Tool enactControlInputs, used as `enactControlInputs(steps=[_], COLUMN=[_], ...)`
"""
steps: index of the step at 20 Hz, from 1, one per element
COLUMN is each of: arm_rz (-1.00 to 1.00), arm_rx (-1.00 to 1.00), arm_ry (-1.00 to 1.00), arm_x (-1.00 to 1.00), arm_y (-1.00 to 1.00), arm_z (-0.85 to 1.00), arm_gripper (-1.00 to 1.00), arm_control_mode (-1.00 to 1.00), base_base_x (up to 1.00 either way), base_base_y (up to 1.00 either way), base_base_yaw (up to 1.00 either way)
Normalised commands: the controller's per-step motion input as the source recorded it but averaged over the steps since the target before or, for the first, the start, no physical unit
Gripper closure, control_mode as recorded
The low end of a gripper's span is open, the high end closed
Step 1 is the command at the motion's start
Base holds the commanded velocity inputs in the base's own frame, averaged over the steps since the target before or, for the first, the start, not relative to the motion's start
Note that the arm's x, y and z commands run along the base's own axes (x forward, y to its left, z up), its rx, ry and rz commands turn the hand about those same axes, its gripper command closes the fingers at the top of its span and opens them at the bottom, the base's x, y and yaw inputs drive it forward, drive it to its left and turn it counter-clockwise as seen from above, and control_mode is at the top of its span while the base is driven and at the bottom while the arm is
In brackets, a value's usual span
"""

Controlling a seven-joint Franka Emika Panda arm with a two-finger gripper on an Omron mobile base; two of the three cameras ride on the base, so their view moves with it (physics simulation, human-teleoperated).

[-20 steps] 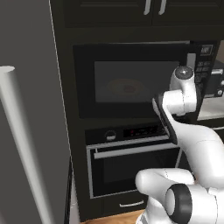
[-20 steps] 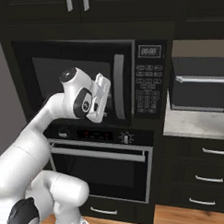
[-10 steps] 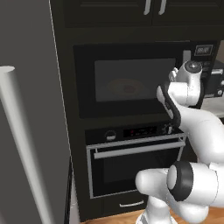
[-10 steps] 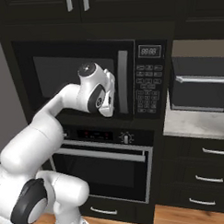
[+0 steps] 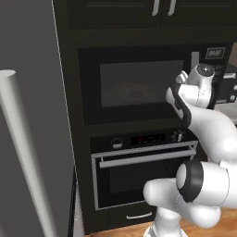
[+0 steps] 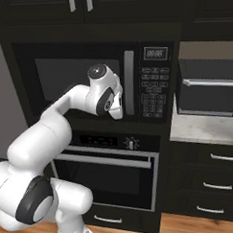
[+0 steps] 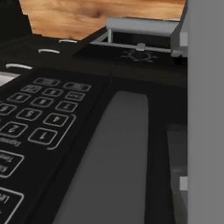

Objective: Transport the steak from the fridge to the microwave and turn on the microwave.

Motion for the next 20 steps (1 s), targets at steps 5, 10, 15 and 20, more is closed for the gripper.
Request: enactControlInputs(steps=[5, 10, 15, 20], arm_rz=[0.01, 0.0, 0.01, 0.1], arm_rx=[-0.03, -0.01, 0.0, 0.0], arm_ry=[-0.02, -0.03, -0.02, -0.03], arm_x=[0.52, 0.59, 0.41, -0.07], arm_y=[0.01, 0.01, 0.01, 0.02], arm_z=[-0.1, -0.12, -0.03, 0.0], arm_gripper=[-1.0, -1.0, -1.0, -1.0], arm_control_mode=[-1.0, -1.0, -1.0, -1.0], base_base_x=[0.0, 0.0, 0.0, 0.0], base_base_y=[0.0, 0.0, 0.0, 0.0], base_base_yaw=[0.0, 0.0, 0.0, 0.0])
